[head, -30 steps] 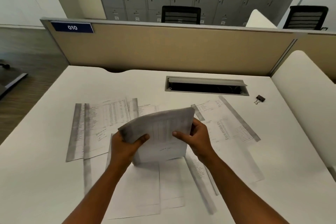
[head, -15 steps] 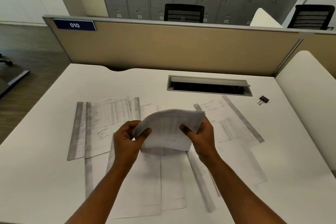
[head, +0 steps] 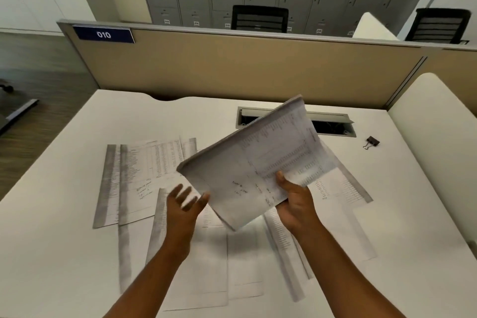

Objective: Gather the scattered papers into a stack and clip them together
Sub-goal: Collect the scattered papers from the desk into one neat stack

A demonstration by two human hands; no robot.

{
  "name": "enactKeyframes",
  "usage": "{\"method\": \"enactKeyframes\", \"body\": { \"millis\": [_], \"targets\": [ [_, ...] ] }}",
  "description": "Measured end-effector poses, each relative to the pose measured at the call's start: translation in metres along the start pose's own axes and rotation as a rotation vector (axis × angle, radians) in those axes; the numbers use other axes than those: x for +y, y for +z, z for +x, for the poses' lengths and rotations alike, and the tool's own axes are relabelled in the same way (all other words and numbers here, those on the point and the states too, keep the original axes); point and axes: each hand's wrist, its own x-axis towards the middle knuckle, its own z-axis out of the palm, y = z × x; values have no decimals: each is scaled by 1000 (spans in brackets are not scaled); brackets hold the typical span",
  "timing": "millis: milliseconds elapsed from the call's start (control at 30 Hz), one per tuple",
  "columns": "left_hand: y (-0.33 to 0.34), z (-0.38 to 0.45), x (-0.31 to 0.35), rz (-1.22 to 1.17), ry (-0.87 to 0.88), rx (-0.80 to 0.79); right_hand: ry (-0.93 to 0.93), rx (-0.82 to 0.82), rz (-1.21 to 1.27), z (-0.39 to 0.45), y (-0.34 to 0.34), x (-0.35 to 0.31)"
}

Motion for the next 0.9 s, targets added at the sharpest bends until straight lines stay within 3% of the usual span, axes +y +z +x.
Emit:
{"method": "enactKeyframes", "body": {
  "millis": [67,167,367,433,500,600,733,833,900],
  "targets": [
    [4,-1,-1,-149,-105,-146,128,-21,65,-2,-4,5],
    [8,5,-3,-258,-151,-101,181,-57,-16,-8,-12,14],
    [-11,4,16,-48,2,-72,134,-49,-117,5,-37,-18],
    [-24,8,21,25,56,-58,101,-95,-283,8,-43,-42],
    [-27,9,27,118,114,-53,78,-155,-610,7,-42,-54],
    [-13,2,35,223,200,12,-120,-197,-919,2,-33,-43],
    [1,-8,45,240,348,88,-399,-64,-849,-11,-16,-22],
    [-4,-12,44,281,443,99,-415,-56,-764,-17,-14,-13],
    [-15,-11,36,305,462,92,-449,-56,-847,-18,-21,-5]
  ]
}}
